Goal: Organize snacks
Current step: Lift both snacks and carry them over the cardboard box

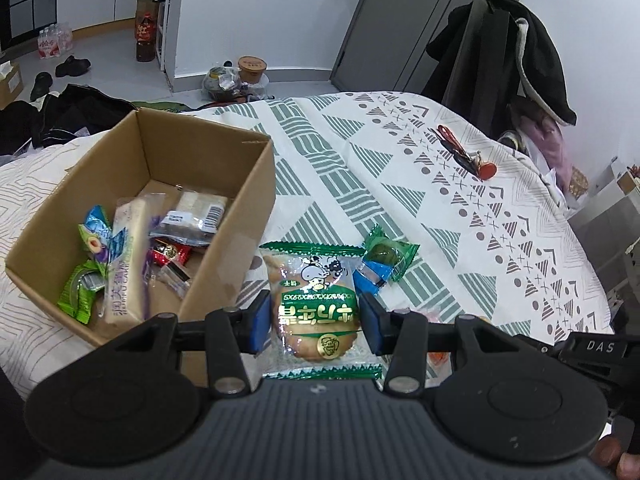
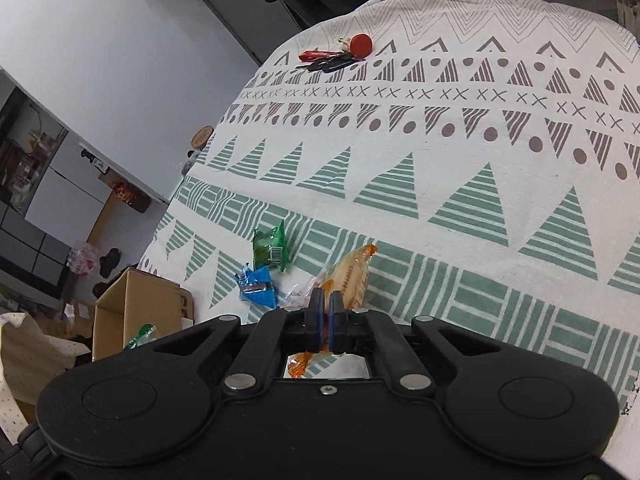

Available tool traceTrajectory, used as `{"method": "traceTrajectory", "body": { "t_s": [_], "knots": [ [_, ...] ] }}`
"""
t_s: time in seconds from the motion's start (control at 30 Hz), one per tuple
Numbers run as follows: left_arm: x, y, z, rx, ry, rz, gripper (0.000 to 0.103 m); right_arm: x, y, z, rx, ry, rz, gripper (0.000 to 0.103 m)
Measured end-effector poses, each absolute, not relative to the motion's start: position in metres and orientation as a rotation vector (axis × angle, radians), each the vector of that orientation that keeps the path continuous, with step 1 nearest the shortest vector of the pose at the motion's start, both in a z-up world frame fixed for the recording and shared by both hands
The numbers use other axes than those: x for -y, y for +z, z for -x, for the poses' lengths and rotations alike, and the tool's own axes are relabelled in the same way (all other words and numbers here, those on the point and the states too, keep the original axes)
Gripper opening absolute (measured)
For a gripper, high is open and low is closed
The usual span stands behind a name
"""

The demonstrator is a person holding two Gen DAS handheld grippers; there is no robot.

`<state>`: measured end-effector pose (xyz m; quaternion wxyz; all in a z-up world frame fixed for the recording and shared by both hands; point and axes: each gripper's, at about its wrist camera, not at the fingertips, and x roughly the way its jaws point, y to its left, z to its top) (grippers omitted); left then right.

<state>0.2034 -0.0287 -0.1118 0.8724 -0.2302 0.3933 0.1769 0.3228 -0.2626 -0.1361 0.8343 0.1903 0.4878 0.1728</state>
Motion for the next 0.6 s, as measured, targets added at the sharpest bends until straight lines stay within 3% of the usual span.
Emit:
{"method": "traceTrajectory", "body": {
  "t_s": [0.37,0.43,0.47,0.6],
  "knots": [
    [0.027,-0.117,-0.201,-0.836,0.352,0.486,0.046,0.245,-0.15,-0.314,-1.14,0.308,-0.274,0.001],
    [0.027,-0.122,-0.202,-0.845,0.35,0.49,0.046,0.241,-0.156,-0.318,-1.17,0.285,-0.231,0.008],
    [0.028,-0.124,-0.203,-0.85,0.349,0.491,0.046,0.24,-0.158,-0.318,-1.18,0.276,-0.22,0.015],
    [0.028,-0.133,-0.207,-0.87,0.348,0.498,0.046,0.228,-0.164,-0.321,-1.188,0.28,-0.174,0.063]
  ]
}}
